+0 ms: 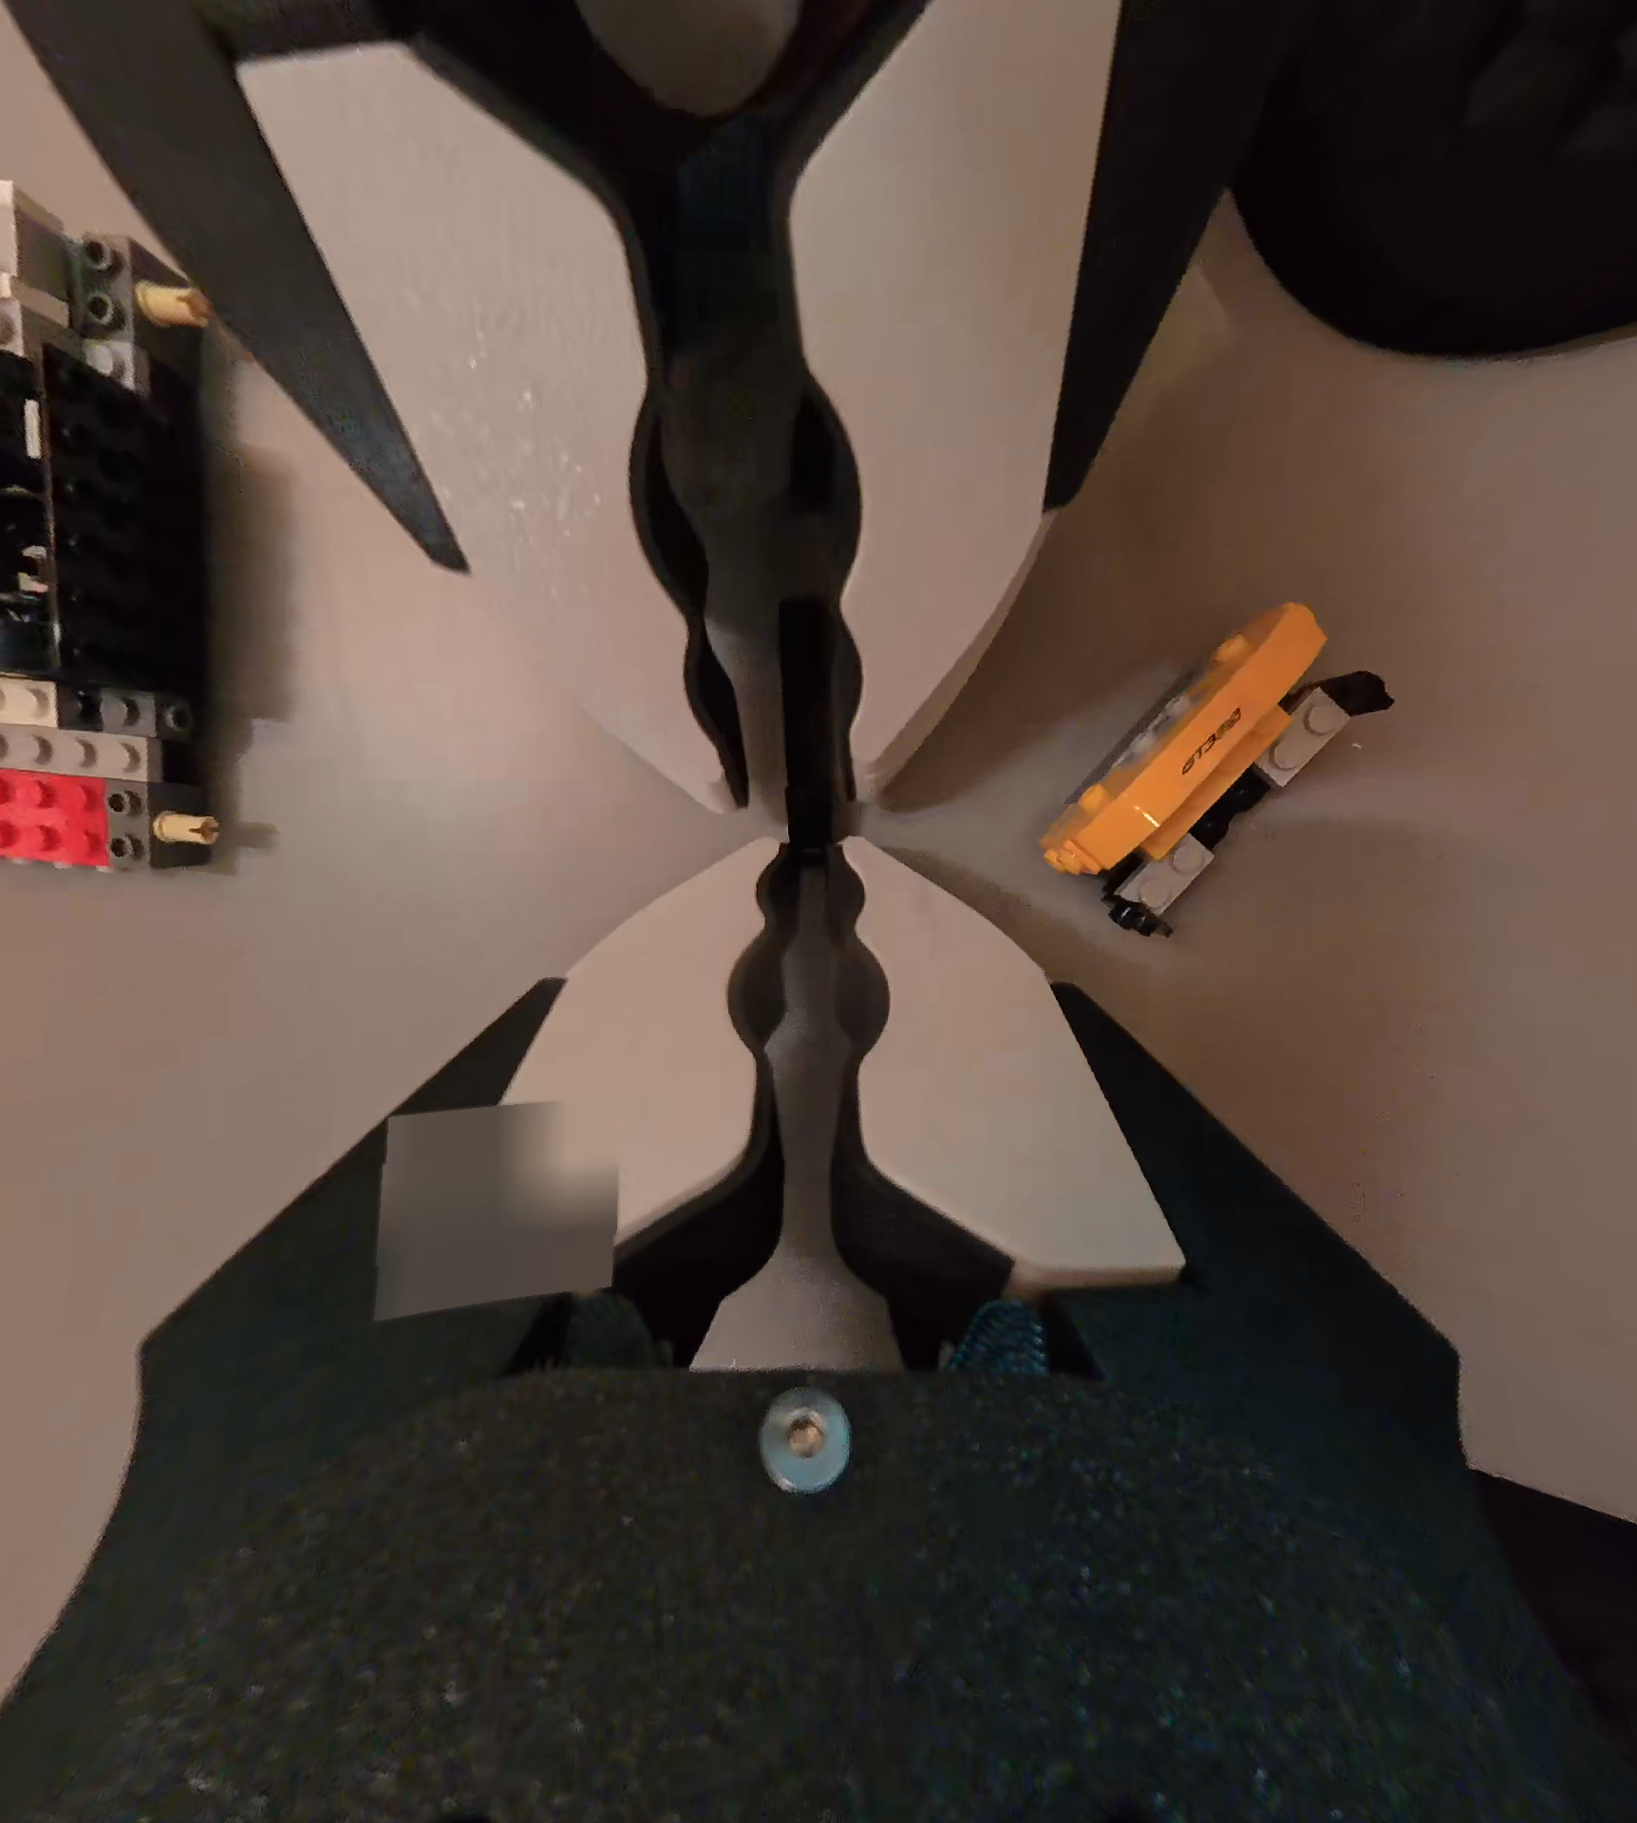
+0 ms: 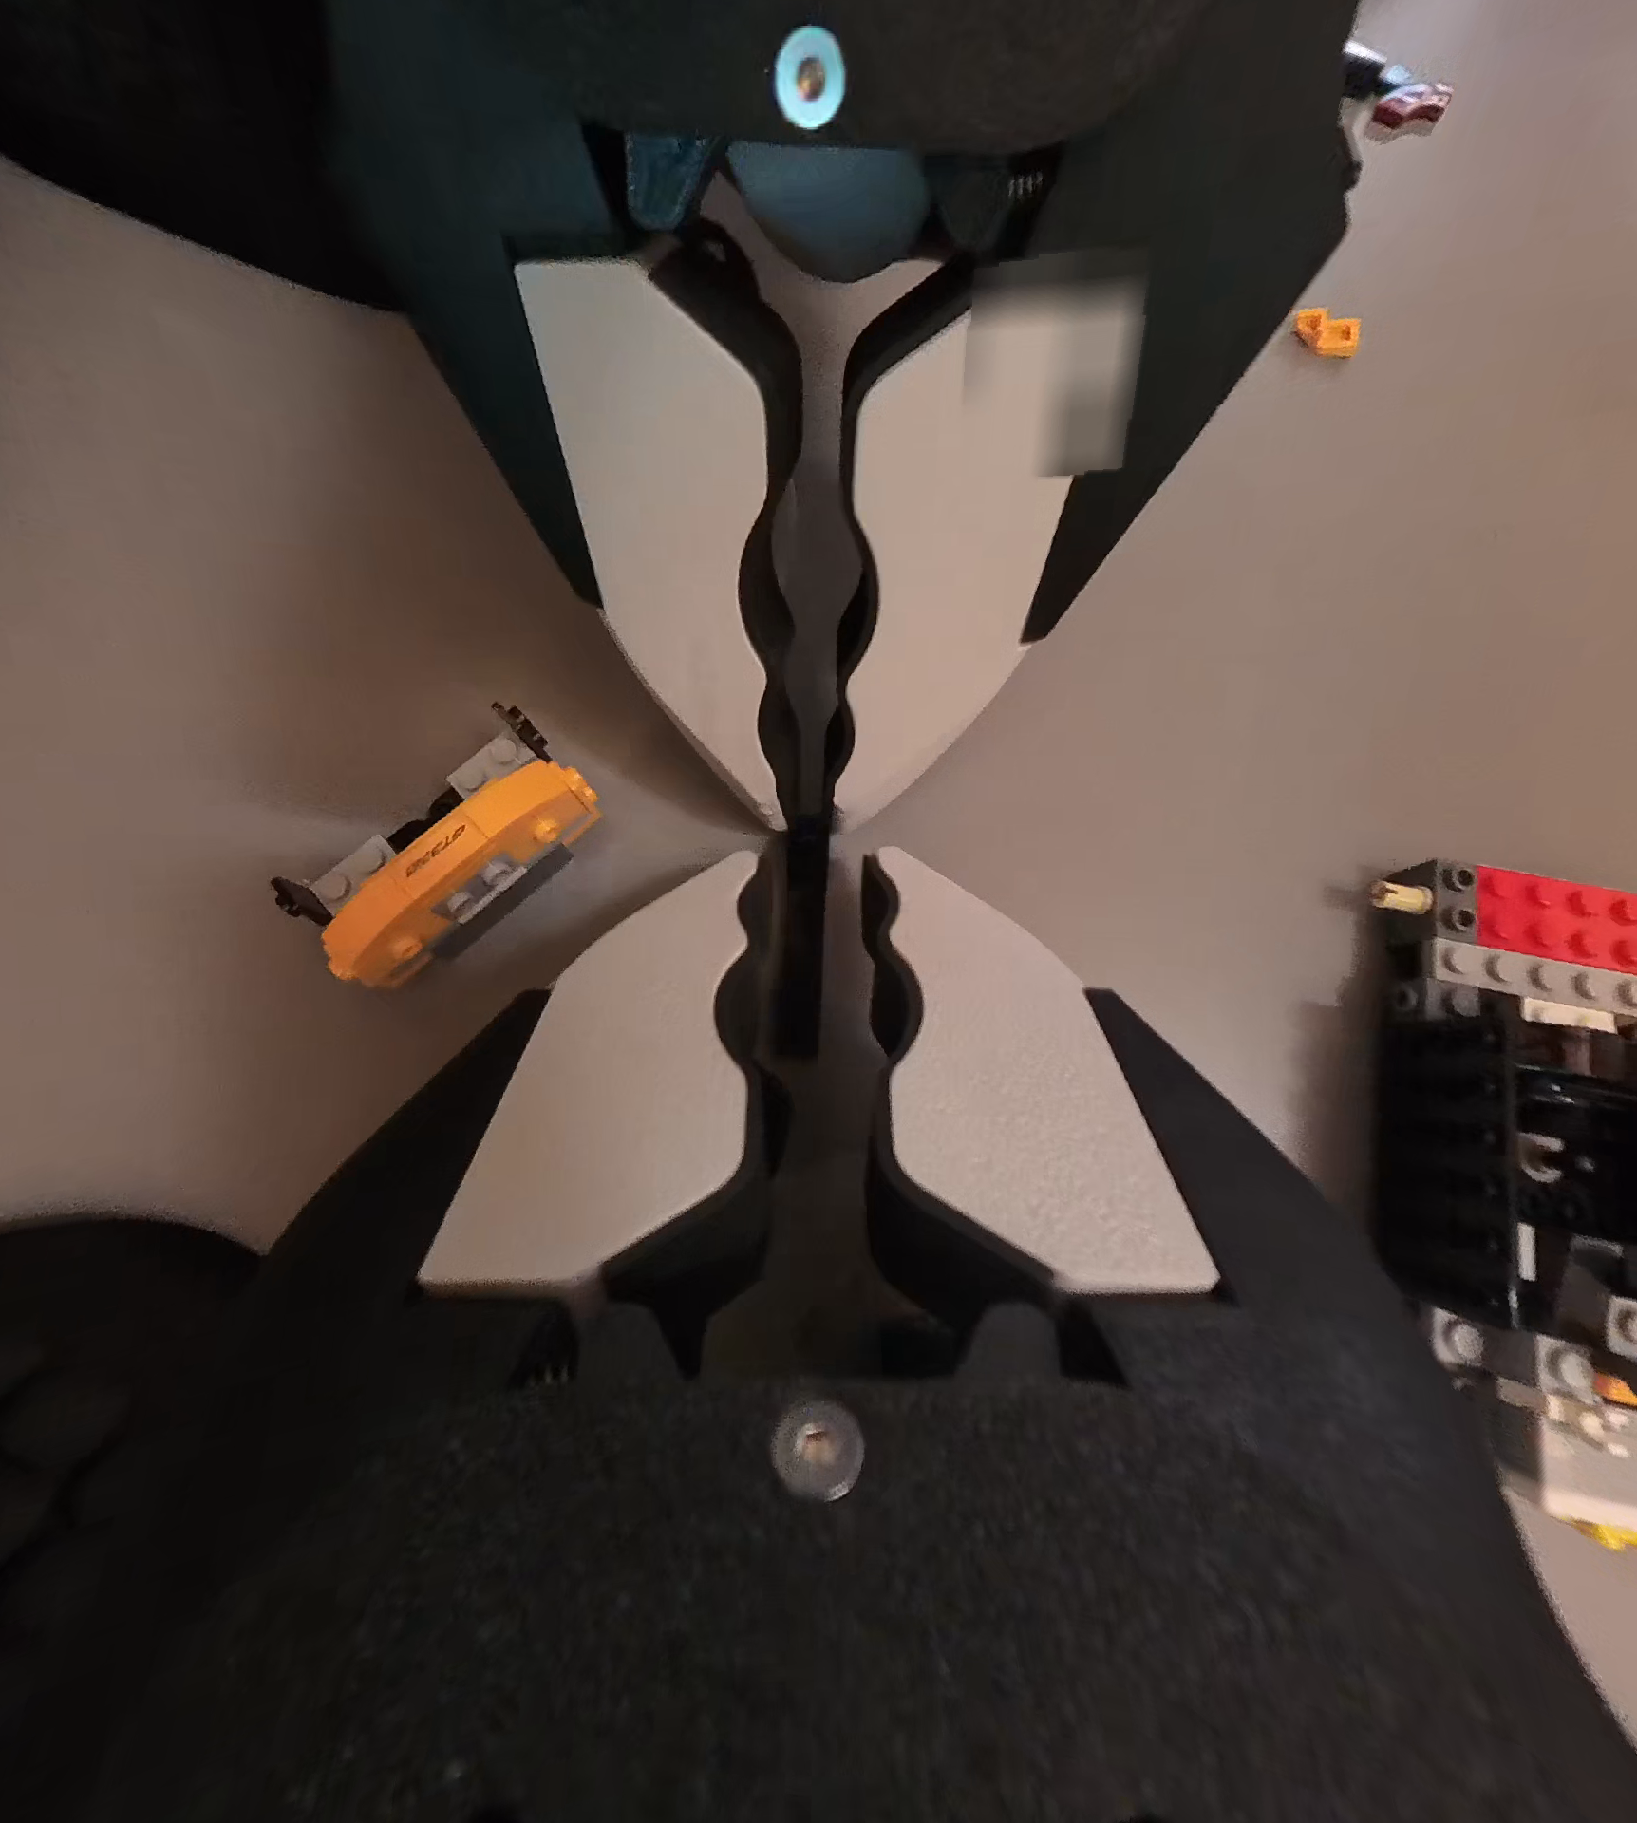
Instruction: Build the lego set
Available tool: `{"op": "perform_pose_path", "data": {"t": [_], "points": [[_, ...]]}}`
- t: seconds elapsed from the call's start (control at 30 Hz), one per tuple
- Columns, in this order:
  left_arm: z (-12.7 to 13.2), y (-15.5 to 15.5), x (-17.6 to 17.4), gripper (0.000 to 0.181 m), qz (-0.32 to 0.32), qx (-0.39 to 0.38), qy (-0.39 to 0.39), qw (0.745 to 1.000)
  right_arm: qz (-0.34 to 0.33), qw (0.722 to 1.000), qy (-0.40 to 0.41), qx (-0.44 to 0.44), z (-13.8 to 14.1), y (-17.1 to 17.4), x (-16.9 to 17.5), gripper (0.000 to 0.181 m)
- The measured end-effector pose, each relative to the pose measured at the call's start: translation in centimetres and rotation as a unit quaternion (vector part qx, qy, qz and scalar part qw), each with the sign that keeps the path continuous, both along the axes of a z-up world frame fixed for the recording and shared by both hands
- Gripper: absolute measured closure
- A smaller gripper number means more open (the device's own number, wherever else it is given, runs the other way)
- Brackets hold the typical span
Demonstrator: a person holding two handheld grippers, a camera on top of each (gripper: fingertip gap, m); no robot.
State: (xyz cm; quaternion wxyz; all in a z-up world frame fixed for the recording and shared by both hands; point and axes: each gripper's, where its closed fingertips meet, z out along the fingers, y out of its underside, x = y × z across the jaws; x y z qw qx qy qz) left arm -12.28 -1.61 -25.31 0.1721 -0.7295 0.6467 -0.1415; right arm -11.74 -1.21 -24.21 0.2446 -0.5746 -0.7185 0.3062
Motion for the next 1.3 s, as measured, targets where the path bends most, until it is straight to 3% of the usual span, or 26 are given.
{"op": "perform_pose_path", "data": {"t": [0.17, 0.57, 0.73, 0.9, 0.97, 1.1, 1.3], "points": [[0.0, 0.0, 0.1, 0.175, -0.006, 0.003, 0.01, 1.0, 0.001, 1.0, 0.003, -0.012, -0.1, -0.3, -0.1, 0.174], [-0.1, -0.1, 0.2, 0.175, -0.018, 0.0, 0.01, 1.0, -0.008, 0.999, -0.012, -0.036, -0.4, -0.4, 0.1, 0.174], [-0.1, -0.1, 0.3, 0.175, -0.009, -0.011, -0.02, 1.0, -0.007, 0.999, -0.003, -0.036, -0.3, -0.4, 0.1, 0.174], [0.1, -0.1, 0.6, 0.175, 0.016, -0.036, -0.074, 0.996, -0.011, 0.999, -0.007, -0.032, 0.1, 0.1, 2.0, 0.156], [0.2, -0.2, 0.5, 0.176, 0.018, -0.034, -0.091, 0.995, -0.025, 0.999, -0.009, -0.021, -0.2, 0.3, 2.5, 0.156], [0.3, -0.2, 0.1, 0.16, 0.035, -0.042, -0.113, 0.992, -0.032, 0.999, -0.02, 0.01, -0.8, 0.2, 2.3, 0.16], [0.5, -0.1, 0.3, 0.163, 0.039, -0.023, -0.136, 0.99, -0.04, 0.998, -0.027, 0.033, -1.0, 0.3, 1.7, 0.162]]}}
